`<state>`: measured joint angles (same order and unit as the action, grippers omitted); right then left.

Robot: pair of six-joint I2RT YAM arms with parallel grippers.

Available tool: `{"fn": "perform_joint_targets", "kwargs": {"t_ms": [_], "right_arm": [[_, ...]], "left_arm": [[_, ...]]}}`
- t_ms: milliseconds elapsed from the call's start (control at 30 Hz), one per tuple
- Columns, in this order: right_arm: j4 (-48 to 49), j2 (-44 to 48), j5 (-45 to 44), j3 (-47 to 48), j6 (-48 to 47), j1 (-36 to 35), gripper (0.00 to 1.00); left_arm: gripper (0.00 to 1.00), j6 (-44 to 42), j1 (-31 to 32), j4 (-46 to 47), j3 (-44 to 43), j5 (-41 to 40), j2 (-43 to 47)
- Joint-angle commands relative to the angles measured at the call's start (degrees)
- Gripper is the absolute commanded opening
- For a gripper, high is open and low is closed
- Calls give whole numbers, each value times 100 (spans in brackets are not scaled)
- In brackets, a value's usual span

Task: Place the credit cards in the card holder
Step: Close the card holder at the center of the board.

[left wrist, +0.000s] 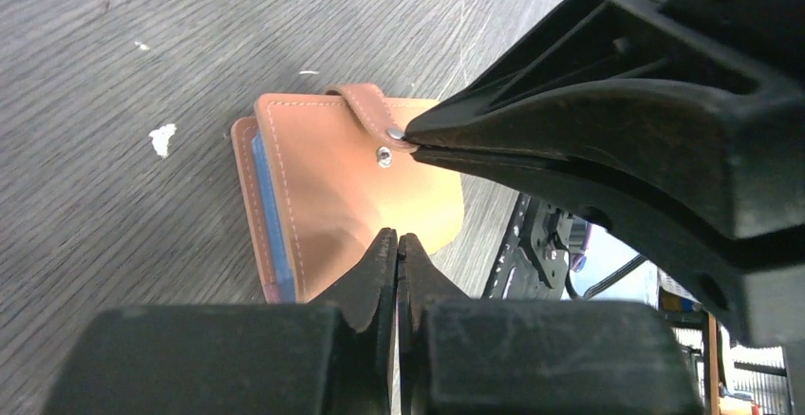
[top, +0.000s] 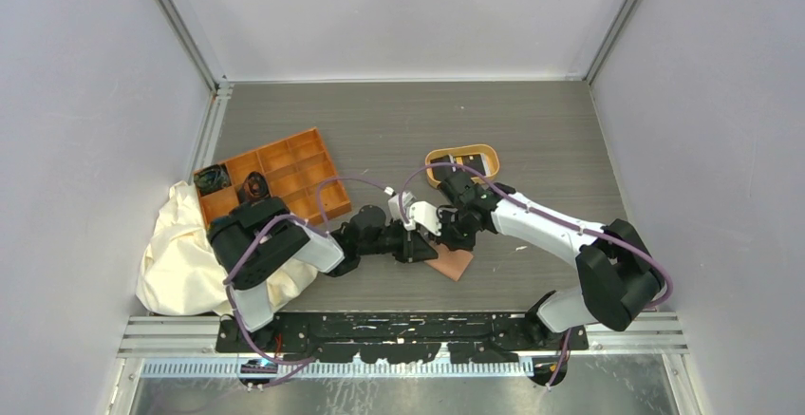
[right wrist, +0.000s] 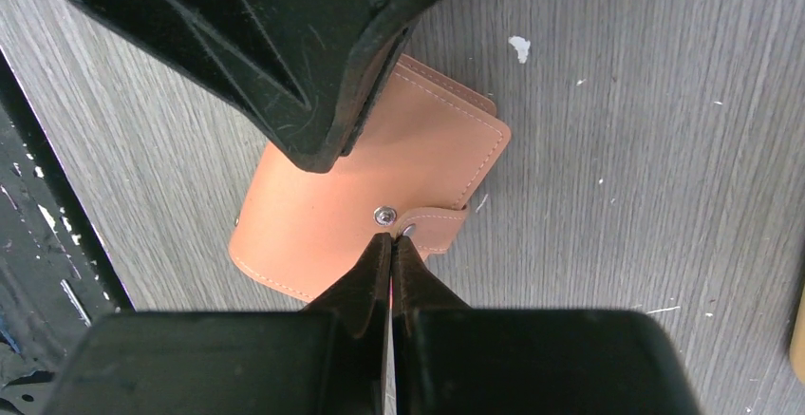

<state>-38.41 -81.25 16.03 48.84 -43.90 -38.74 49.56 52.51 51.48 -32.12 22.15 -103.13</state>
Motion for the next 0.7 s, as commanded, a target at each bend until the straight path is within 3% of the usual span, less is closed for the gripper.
{"fn": "perform_joint_targets", "kwargs": {"t_ms": [0, 667], "right_arm": [[79, 118, 1, 12, -178, -71, 3], [-96, 0, -185, -10, -372, -333, 3]], "left_arm": [[0, 63, 32, 114, -173, -17, -118], [0, 80, 30, 10, -241, -115, -348]]}}
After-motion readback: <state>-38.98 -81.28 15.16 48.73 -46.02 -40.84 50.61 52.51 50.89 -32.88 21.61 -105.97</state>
